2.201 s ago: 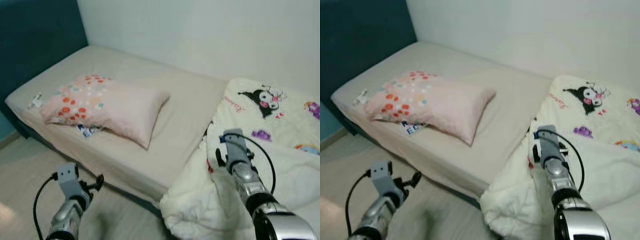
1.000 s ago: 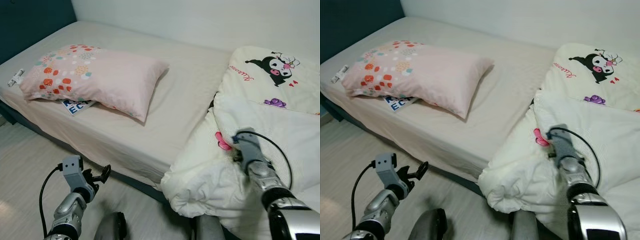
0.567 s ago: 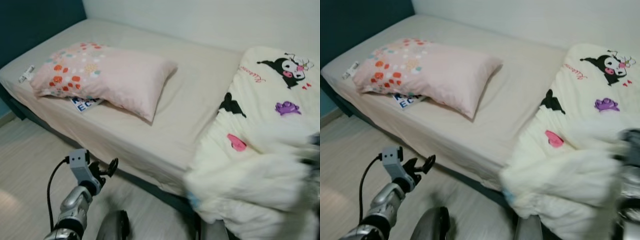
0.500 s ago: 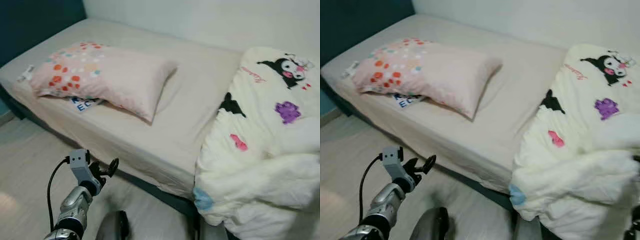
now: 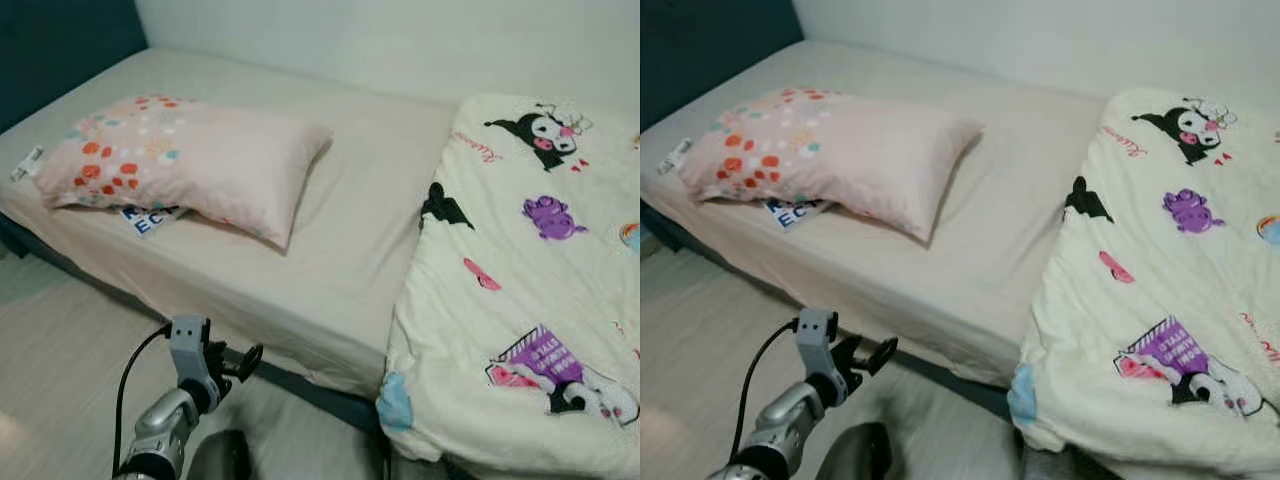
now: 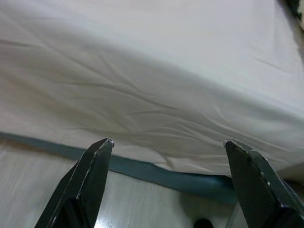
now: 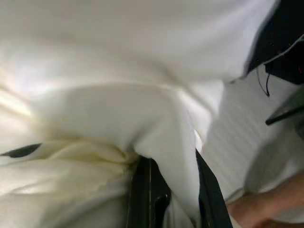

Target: Clean up the room

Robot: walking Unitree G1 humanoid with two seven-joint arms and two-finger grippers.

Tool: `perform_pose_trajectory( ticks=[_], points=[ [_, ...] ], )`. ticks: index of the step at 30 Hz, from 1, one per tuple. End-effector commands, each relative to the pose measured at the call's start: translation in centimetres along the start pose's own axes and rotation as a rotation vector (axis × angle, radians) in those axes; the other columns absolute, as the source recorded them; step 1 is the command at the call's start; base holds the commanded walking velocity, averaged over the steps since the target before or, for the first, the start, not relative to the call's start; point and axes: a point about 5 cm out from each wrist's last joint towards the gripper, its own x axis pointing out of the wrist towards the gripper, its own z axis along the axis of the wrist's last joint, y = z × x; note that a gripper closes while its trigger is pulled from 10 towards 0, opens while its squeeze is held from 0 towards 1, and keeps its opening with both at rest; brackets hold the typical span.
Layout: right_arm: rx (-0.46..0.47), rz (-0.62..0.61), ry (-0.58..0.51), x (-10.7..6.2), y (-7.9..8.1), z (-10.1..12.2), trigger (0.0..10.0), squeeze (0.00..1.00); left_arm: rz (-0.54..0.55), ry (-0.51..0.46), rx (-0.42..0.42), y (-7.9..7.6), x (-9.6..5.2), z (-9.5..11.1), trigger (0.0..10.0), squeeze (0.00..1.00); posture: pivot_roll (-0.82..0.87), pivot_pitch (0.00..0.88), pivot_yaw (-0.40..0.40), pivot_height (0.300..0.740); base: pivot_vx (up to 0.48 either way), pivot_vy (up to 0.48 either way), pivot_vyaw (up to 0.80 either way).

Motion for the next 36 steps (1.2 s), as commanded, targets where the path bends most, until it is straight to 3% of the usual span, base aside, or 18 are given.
perform_pose_trajectory(
  ticks=[1,2,3,7,9,10,11,21,26,31,33,35,36],
  points=[
    [0.019,-0.047,0.052,-0.5,-1.2,-1.2,8.6,0.0,-0.014,0.041,0.0,-0.2,-0.7,-1.3,10.0,0.0,-0.16,0.182,0.002,0.576,0.0,0.0,0.0],
    [0.019,-0.047,0.052,-0.5,-1.2,-1.2,8.6,0.0,-0.014,0.041,0.0,-0.2,-0.7,-1.3,10.0,0.0,-0.16,0.182,0.002,0.576,0.0,0.0,0.0],
    [0.018,-0.056,0.071,-0.6,-1.5,-1.7,10.0,0.0,-0.019,0.044,0.002,-0.3,-0.8,-1.4,10.0,0.0,-0.15,0.185,0.007,0.576,0.0,0.0,0.0],
    [-0.009,-0.032,0.05,-1.0,-1.4,-1.3,10.0,0.0,-0.029,0.054,0.006,-0.5,-0.8,-1.6,10.0,0.0,-0.15,0.187,0.011,0.576,0.0,0.0,0.0],
    [-0.019,-0.014,0.026,-1.0,-1.1,-0.5,10.0,0.18,-0.03,0.058,0.007,-0.5,-0.8,-1.7,10.0,0.0,-0.15,0.186,0.011,0.576,0.0,0.0,0.0],
    [-0.029,-0.007,0.011,-1.0,-1.0,-0.1,10.0,0.55,-0.031,0.061,0.009,-0.5,-0.8,-1.7,10.0,0.0,-0.15,0.185,0.01,0.576,0.0,0.0,0.0],
    [-0.038,0.003,-0.003,-1.0,-0.9,0.3,10.0,1.0,-0.032,0.064,0.01,-0.5,-0.8,-1.8,10.0,0.0,-0.15,0.185,0.01,0.576,0.0,0.0,0.0],
    [-0.116,0.012,-0.035,-1.8,-0.6,3.1,10.0,1.0,-0.029,0.124,0.015,-0.5,-1.6,-3.0,10.0,0.0,-0.15,0.183,0.006,0.576,0.0,0.0,0.0],
    [-0.172,0.121,0.057,-3.4,0.5,4.3,10.0,1.0,0.009,0.262,0.048,0.4,-3.9,-5.5,10.0,0.0,-0.16,0.184,-0.001,0.576,0.0,0.0,0.0],
    [-0.235,0.229,0.104,-4.9,1.1,4.9,10.0,1.0,0.026,0.337,0.048,0.8,-5.4,-7.0,10.0,0.0,-0.17,0.189,-0.003,0.576,0.0,0.0,0.0],
    [-0.344,0.319,0.148,-6.2,1.6,5.0,10.0,1.0,0.034,0.393,0.045,1.0,-6.7,-8.1,10.0,0.0,-0.17,0.192,0.0,0.576,0.0,0.0,0.0],
    [-0.357,0.361,0.117,-6.7,1.9,5.7,10.0,1.0,0.043,0.422,0.038,1.0,-7.3,-8.7,10.0,0.0,-0.17,0.194,0.004,0.576,0.0,0.0,0.0],
    [-0.389,0.358,-0.033,-6.9,2.3,8.4,10.0,1.0,0.06,0.476,0.031,1.0,-8.5,-9.9,10.0,0.0,-0.17,0.191,0.008,0.576,0.0,0.0,0.0]
  ],
)
